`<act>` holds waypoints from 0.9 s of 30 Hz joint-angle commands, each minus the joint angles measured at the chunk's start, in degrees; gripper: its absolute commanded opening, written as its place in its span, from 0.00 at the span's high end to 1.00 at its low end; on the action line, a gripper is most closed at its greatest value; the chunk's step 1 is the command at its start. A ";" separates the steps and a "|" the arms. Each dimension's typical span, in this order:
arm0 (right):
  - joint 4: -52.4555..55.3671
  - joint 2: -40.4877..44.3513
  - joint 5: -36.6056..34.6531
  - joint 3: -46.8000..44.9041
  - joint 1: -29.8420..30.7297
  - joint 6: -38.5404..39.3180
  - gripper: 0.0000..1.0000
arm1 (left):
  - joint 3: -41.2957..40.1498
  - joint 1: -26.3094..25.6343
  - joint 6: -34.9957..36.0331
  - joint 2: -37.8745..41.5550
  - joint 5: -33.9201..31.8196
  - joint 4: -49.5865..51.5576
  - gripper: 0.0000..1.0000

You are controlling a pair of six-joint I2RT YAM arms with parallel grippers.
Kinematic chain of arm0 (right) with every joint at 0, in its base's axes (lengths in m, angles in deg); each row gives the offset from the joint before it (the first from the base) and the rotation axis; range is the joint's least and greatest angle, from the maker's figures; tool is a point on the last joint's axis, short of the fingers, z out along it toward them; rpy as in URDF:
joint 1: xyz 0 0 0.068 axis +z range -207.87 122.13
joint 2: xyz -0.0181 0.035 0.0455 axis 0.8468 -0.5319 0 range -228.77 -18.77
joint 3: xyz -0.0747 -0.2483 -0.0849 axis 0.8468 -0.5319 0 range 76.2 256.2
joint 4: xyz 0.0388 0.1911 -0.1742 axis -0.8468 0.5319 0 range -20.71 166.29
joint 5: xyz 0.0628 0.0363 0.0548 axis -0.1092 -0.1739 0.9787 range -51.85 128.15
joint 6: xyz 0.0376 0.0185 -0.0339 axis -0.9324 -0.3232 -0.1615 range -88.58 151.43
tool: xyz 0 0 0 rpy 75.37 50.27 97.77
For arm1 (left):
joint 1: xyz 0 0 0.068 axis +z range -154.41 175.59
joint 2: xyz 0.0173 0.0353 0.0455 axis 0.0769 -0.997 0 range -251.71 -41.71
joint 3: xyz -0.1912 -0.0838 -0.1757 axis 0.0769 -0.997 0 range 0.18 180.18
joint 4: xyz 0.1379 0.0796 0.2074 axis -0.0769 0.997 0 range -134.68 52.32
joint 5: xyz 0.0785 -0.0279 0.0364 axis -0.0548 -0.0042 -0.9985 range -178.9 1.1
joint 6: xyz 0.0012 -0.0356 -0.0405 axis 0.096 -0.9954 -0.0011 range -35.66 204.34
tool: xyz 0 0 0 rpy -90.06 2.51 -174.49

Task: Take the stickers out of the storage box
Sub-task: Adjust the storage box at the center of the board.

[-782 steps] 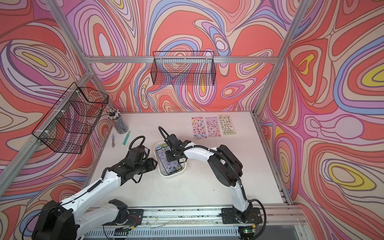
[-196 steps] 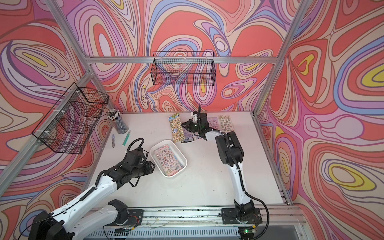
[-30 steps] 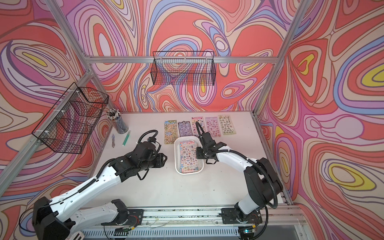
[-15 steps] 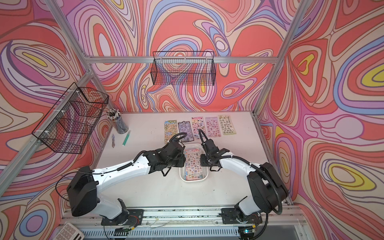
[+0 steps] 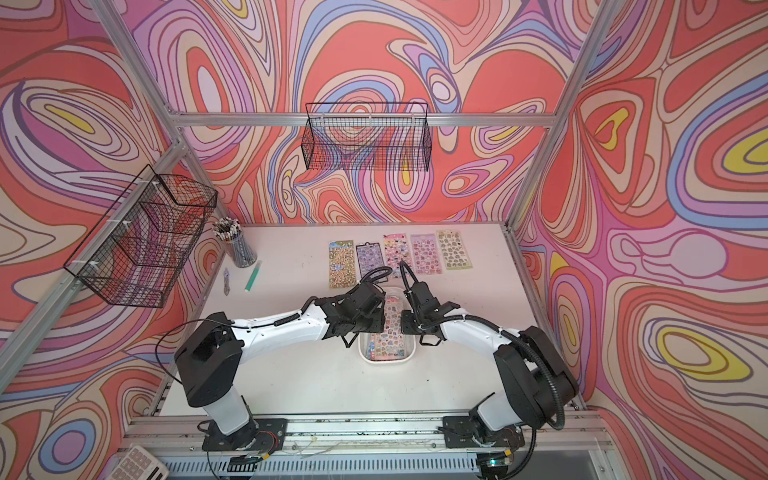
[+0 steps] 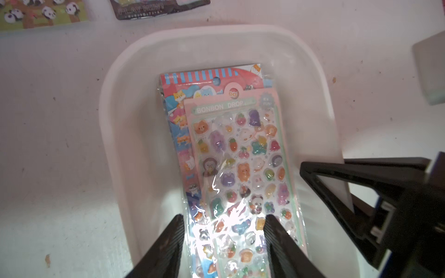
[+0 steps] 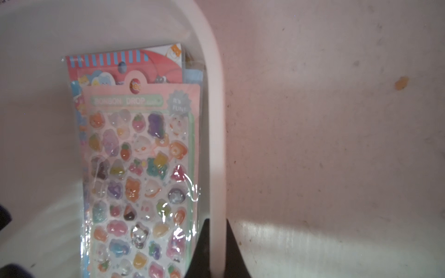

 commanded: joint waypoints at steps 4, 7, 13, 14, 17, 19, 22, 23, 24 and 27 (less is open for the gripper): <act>-3.73 1.56 1.37 -2.03 -0.24 -1.51 0.98 | 4.14 -0.51 -1.21 -4.22 -2.68 3.18 0.41; -4.63 1.19 2.02 -2.35 -0.32 -1.67 0.98 | 4.11 -0.54 -2.08 -5.82 -2.42 2.43 0.41; -5.08 0.97 2.32 -2.67 -0.28 -1.67 0.98 | 3.56 -0.51 -2.93 -7.59 -3.34 1.86 0.41; -5.09 0.92 2.47 -2.70 -0.35 -1.72 0.98 | 3.44 -0.52 -2.97 -7.80 -3.38 1.67 0.41; -5.24 0.92 2.49 -2.93 -0.28 -1.65 0.98 | 3.34 -0.53 -3.19 -8.56 -2.79 1.13 0.41; -5.42 0.90 2.57 -3.12 -0.36 -1.61 0.98 | 3.42 -0.51 -3.50 -9.23 -2.42 0.86 0.41; -5.61 1.06 2.78 -3.37 -0.35 -1.59 0.98 | 3.42 -0.51 -3.76 -9.92 -2.07 0.54 0.41; -5.68 1.14 2.85 -3.40 -0.30 -1.63 0.98 | 3.38 -0.51 -3.84 -9.99 -1.79 0.46 0.41; -5.70 1.14 2.91 -3.48 -0.32 -1.62 0.98 | 3.34 -0.51 -3.93 -10.22 -1.60 0.30 0.42; -5.79 1.08 3.17 -3.49 -0.36 -1.62 0.98 | 3.25 -0.51 -4.29 -10.51 -1.11 -0.08 0.43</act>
